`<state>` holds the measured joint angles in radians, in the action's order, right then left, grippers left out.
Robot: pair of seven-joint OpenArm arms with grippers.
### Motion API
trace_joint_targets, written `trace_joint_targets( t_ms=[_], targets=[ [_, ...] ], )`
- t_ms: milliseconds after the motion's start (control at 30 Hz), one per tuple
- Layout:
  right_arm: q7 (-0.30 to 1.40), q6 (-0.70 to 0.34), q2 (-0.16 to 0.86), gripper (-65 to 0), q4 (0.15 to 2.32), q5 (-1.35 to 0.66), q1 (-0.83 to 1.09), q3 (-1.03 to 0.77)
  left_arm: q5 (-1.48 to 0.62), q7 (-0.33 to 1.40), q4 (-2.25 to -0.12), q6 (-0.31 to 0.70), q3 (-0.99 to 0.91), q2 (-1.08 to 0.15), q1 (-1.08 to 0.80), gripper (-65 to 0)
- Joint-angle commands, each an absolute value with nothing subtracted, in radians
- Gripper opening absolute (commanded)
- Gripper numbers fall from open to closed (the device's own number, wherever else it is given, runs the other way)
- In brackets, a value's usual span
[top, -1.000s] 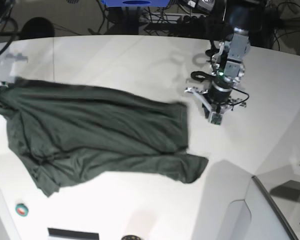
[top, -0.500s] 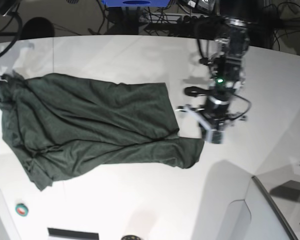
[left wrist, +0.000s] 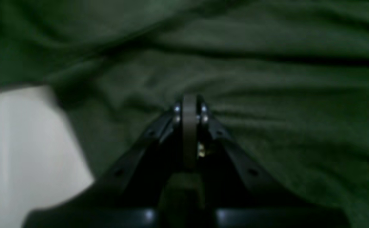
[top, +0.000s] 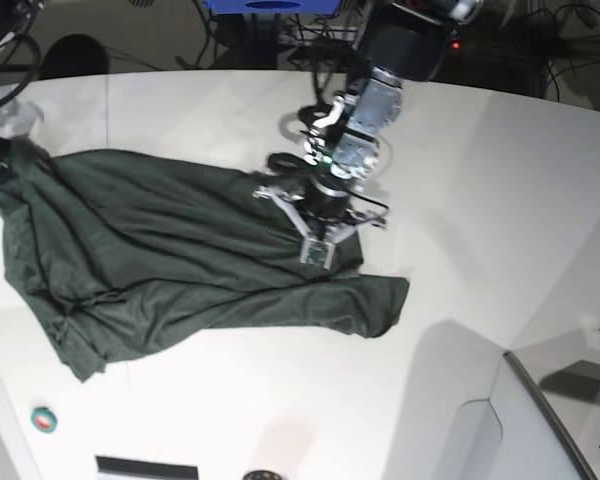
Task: Layout the t-shirt on the table in an organized manner, then fold the t-shirt properly
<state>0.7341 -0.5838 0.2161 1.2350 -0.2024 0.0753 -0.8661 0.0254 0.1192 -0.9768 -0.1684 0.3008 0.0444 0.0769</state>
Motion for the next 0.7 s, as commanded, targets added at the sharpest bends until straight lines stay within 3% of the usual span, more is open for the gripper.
trace_joint_targets(
  t_ms=[0,167,233,333,367,433,533,667],
  targets=[
    [0.727,-0.587,0.239,-14.9,1.231,-0.209,0.076,-0.874,0.025,0.145,-0.974,-0.183,0.298,0.022,0.085,-65.0],
    [0.728,-0.641,0.225,-16.7,1.214,-0.209,0.077,-0.868,0.024,0.150,-0.981,-0.183,0.285,-0.068,0.056,-65.0],
    [0.733,-0.680,0.216,-30.0,1.210,-0.208,0.070,-0.868,0.024,0.150,-0.981,-0.183,0.285,-0.097,0.051,-65.0],
    [0.742,-0.685,0.211,-61.2,1.208,-0.208,0.070,-0.868,0.022,0.147,-0.992,-0.185,0.283,-0.137,0.022,-65.0],
    [0.759,-0.685,0.213,-65.0,1.210,-0.208,0.070,-0.868,0.022,0.150,-1.013,-0.185,0.283,-0.150,0.015,-65.0],
    [0.788,-0.693,0.213,-62.1,1.224,-0.208,0.076,-0.868,0.022,0.151,-1.066,-0.185,0.283,-0.166,-0.018,-65.0],
    [0.800,-0.693,0.208,-65.0,1.285,-0.208,0.108,-0.869,0.022,0.151,-1.147,-0.185,0.283,-0.197,-0.058,-65.0],
    [0.797,-0.693,0.185,-58.1,1.340,-0.208,0.124,-0.869,0.022,0.153,-1.221,-0.185,0.283,-0.222,-0.096,-65.0]
  ],
)
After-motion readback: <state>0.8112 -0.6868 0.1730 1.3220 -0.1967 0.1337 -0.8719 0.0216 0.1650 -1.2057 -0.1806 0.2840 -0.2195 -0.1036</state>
